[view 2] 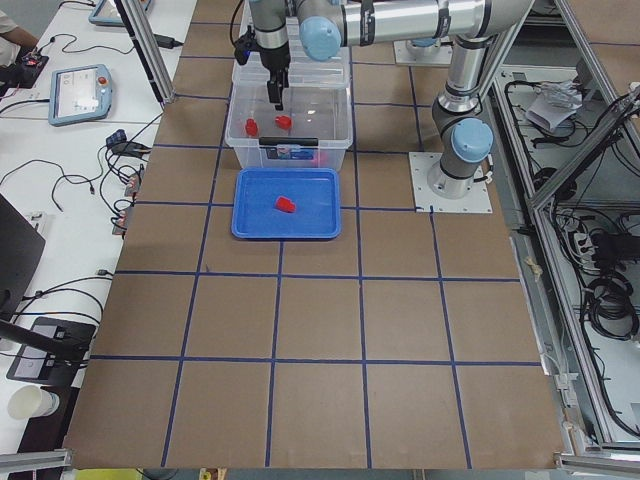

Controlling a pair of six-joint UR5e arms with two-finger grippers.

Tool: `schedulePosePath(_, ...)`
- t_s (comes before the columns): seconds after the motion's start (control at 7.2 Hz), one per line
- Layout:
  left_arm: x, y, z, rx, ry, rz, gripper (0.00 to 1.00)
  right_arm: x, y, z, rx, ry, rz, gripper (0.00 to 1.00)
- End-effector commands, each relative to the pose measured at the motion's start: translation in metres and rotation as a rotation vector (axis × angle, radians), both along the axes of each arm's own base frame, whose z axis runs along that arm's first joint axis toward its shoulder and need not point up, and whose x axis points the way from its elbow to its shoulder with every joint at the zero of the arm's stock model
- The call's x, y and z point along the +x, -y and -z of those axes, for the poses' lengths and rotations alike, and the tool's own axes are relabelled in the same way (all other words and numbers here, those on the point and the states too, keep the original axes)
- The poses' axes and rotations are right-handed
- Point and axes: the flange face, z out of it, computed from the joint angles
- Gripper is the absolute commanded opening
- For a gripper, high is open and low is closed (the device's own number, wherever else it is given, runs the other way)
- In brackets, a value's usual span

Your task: Place red block in blue tray from box

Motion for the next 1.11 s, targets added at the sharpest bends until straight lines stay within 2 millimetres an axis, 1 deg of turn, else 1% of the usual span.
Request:
schedulePosePath(0.0,-0.041,-0.046,-0.058,-0.112,-0.023,0.052,1.0,-0.041,0.001,0.01,0.008,0.015,0.014,1.0)
schedulePosePath(0.14,-0.051,-0.045,-0.068,-0.167,-0.114,0.054,1.0,-0.05,0.004,0.019,0.012,0.017,0.025,1.0)
schedulePosePath(0.28,-0.051,-0.041,-0.069,-0.213,-0.158,0.06,1.0,-0.05,0.005,0.027,0.007,0.018,0.017,1.0)
schedulePosePath(0.42,-0.053,-0.045,-0.056,-0.183,-0.16,0.06,1.0,-0.05,0.007,0.039,0.016,0.026,0.004,1.0)
schedulePosePath(0.56,-0.053,-0.048,-0.044,-0.16,-0.159,0.058,1.0,-0.052,0.011,0.046,0.007,0.021,0.002,1.0)
schedulePosePath(0.69,-0.053,-0.053,-0.046,-0.163,-0.153,0.058,1.0,-0.053,0.012,0.049,0.007,0.022,0.008,1.0)
schedulePosePath(0.83,-0.048,-0.059,-0.051,-0.167,-0.106,0.05,1.0,-0.053,0.012,0.053,0.013,0.027,0.009,1.0)
schedulePosePath(0.97,-0.038,-0.067,-0.053,-0.103,-0.009,0.047,1.0,-0.054,0.015,0.061,0.025,0.031,0.015,1.0)
